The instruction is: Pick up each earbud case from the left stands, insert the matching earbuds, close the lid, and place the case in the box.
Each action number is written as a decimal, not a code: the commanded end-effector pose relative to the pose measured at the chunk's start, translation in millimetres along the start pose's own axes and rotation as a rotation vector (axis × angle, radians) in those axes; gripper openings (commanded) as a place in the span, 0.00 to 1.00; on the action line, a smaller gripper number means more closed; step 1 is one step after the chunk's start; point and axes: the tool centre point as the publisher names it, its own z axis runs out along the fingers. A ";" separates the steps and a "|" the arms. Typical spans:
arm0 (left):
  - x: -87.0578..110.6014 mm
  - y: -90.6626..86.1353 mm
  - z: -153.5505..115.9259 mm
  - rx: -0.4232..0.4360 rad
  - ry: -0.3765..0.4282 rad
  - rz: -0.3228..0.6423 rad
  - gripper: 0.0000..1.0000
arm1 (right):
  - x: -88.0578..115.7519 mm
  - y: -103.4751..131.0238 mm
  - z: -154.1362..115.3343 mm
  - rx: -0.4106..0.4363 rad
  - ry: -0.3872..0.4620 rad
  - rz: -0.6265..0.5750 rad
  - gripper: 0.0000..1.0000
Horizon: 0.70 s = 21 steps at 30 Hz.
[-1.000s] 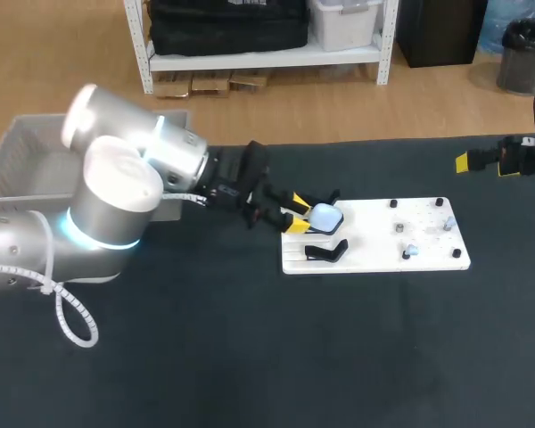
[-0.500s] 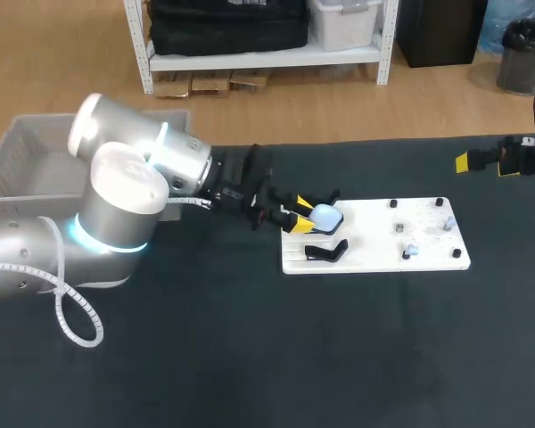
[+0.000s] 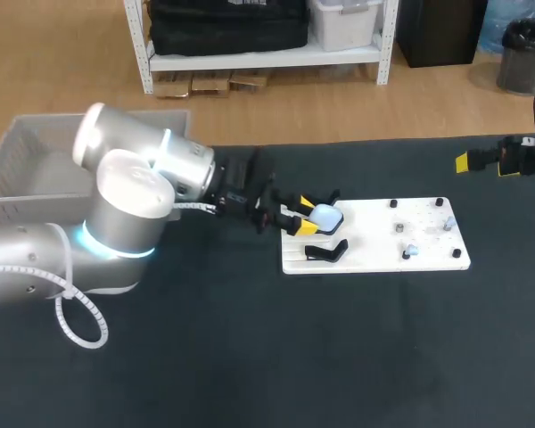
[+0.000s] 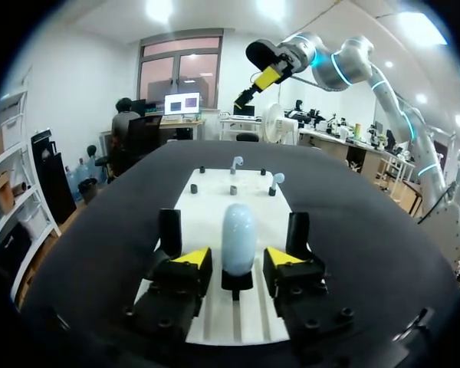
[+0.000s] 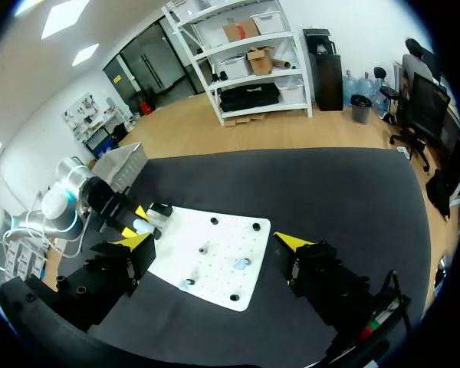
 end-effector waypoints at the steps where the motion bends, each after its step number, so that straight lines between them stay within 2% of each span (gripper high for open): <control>1: 0.9 3.2 3.8 0.002 -0.007 0.004 0.40 | -0.4 -0.9 0.0 -0.003 0.001 -0.001 1.00; 9: 0.0 8.0 5.9 -0.006 -0.025 -0.007 0.41 | -0.4 -0.9 0.0 -0.003 0.001 -0.001 1.00; 21: -0.5 5.7 9.9 0.001 -0.037 -0.009 0.39 | -0.4 -0.9 0.0 -0.003 0.001 -0.001 1.00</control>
